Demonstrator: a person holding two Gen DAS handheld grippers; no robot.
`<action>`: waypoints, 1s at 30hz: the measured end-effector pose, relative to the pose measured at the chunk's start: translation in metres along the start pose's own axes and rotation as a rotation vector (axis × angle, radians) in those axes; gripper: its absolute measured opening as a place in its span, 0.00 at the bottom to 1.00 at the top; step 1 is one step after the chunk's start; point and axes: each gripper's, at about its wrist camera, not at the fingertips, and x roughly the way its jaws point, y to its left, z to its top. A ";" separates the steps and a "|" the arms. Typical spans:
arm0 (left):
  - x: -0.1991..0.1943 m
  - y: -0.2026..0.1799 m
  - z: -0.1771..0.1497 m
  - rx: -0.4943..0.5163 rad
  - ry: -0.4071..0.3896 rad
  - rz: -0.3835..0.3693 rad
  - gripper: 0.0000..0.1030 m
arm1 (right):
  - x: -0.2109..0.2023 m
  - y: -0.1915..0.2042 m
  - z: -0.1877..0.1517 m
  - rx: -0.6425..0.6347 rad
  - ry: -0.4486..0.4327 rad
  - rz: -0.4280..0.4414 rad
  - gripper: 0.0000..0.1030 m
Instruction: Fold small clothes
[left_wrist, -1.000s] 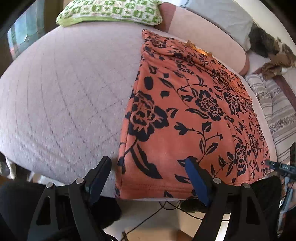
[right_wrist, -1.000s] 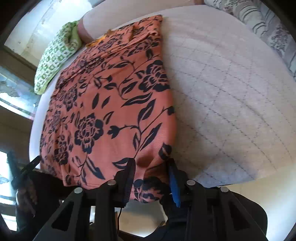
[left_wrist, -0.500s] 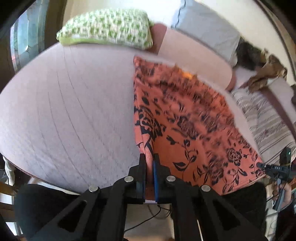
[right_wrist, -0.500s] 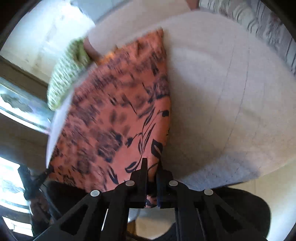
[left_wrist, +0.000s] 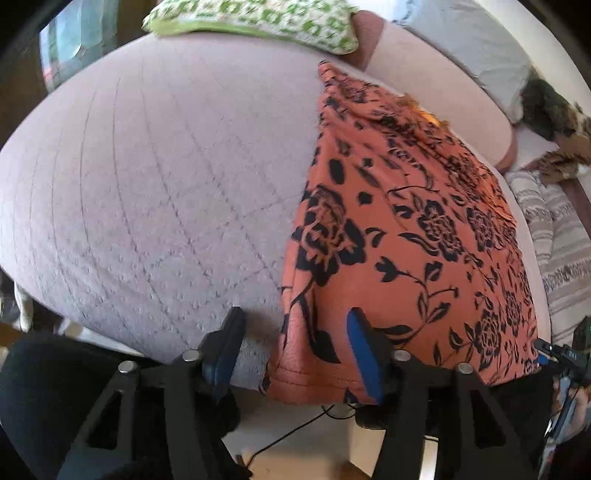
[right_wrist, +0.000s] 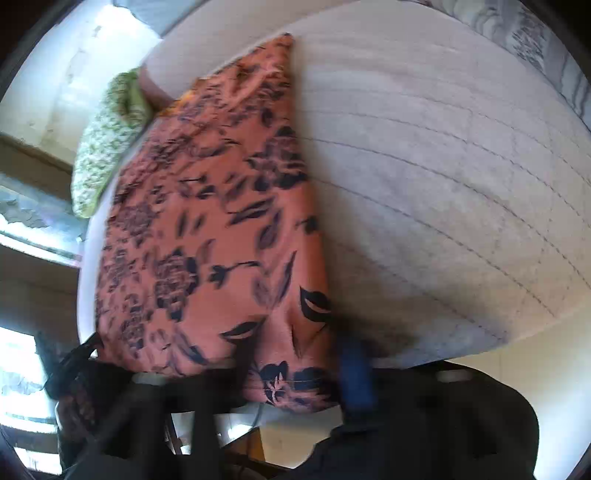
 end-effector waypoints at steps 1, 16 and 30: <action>0.000 -0.001 -0.001 0.024 -0.004 0.013 0.38 | 0.000 0.002 0.001 -0.007 0.003 0.032 0.63; -0.011 0.008 0.007 -0.061 0.024 -0.034 0.05 | -0.006 -0.010 0.005 0.064 0.054 0.076 0.06; -0.038 -0.025 0.053 0.067 -0.014 -0.121 0.05 | -0.030 0.020 0.045 -0.018 -0.008 0.174 0.06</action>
